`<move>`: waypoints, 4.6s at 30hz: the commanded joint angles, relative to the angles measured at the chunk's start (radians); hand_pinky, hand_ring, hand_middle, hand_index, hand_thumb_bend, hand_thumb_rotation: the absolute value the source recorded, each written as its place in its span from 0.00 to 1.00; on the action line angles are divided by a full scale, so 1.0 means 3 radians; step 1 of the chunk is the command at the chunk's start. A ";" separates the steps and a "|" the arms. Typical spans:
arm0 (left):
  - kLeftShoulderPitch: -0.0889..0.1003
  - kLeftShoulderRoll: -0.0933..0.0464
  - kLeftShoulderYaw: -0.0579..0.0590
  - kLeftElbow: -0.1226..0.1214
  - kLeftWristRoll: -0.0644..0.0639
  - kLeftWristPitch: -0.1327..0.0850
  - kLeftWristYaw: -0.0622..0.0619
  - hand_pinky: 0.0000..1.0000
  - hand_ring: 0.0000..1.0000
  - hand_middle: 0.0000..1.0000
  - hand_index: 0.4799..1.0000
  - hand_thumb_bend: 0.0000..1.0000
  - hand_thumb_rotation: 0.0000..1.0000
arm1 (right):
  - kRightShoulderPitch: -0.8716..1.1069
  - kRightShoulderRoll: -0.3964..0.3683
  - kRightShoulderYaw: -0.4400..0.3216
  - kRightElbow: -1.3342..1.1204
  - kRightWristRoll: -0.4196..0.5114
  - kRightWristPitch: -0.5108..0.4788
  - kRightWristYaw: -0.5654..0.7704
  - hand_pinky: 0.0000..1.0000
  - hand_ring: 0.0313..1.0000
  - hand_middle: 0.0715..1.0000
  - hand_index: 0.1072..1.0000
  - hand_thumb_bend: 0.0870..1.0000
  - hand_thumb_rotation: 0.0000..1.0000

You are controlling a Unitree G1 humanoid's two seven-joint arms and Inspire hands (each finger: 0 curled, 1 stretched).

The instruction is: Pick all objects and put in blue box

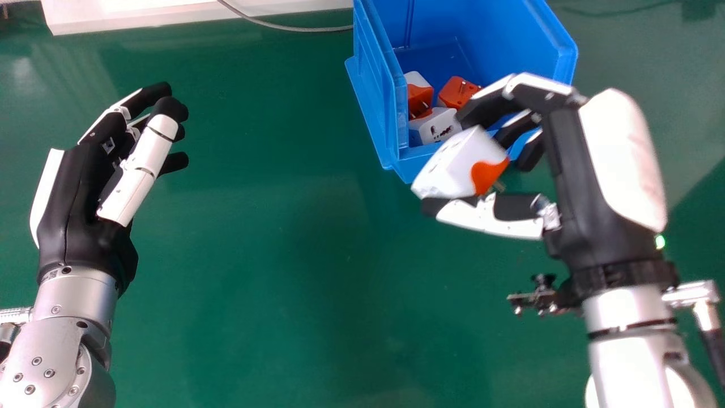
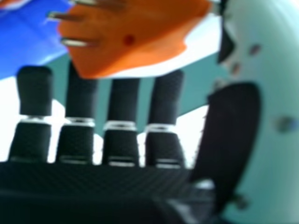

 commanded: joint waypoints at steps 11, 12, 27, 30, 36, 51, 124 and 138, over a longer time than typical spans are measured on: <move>-0.0024 0.0047 0.0012 -0.0115 -0.0015 0.0013 0.0033 0.74 0.80 0.77 0.58 0.57 0.55 | -0.0829 -0.0245 -0.0423 0.0524 0.0085 -0.0038 -0.0008 0.33 0.43 0.49 0.45 0.44 0.00; -0.0024 0.0048 0.0013 -0.0113 -0.0016 0.0014 0.0032 0.74 0.80 0.77 0.58 0.57 0.55 | -0.0898 -0.0260 -0.0428 0.0600 0.0093 -0.0038 -0.0009 0.33 0.43 0.49 0.45 0.44 0.00; -0.0005 0.0040 0.0000 -0.0161 -0.0024 0.0039 0.0032 0.74 0.80 0.77 0.58 0.57 0.55 | -0.2114 -0.0478 -0.0209 0.2221 0.0047 -0.0101 -0.0237 0.32 0.42 0.49 0.47 0.44 0.00; 0.0017 0.0037 -0.0001 -0.0177 -0.0027 0.0032 0.0025 0.74 0.80 0.77 0.58 0.57 0.55 | -0.2315 -0.0483 -0.0128 0.2497 0.0042 -0.0059 -0.0219 0.32 0.42 0.49 0.46 0.44 0.00; 0.0049 0.0043 0.0007 -0.0192 -0.0039 0.0016 0.0003 0.74 0.80 0.77 0.58 0.57 0.55 | -0.2736 -0.0501 0.0056 0.3094 0.0020 -0.0034 -0.0267 0.32 0.42 0.50 0.47 0.44 0.00; 0.0139 0.0048 -0.0003 -0.0310 -0.0066 0.0011 -0.0036 0.75 0.80 0.77 0.57 0.56 0.54 | -0.3529 -0.0477 0.0301 0.4380 0.0079 -0.0042 -0.0602 0.32 0.41 0.50 0.48 0.44 0.00; 0.0033 0.0028 -0.0175 -0.0115 0.0054 -0.0146 0.0008 0.72 0.79 0.77 0.59 0.54 0.53 | -0.3020 -0.0699 0.0436 0.3827 0.0281 0.0030 -0.0720 0.95 1.00 1.00 1.00 0.38 0.46; -0.0027 0.0067 -0.0111 -0.0004 0.0026 -0.0197 -0.0046 0.72 0.80 0.77 0.60 0.54 0.53 | -0.1366 -0.0727 0.0129 0.1636 0.0121 -0.0120 -0.0976 0.98 1.00 1.00 1.00 0.24 0.28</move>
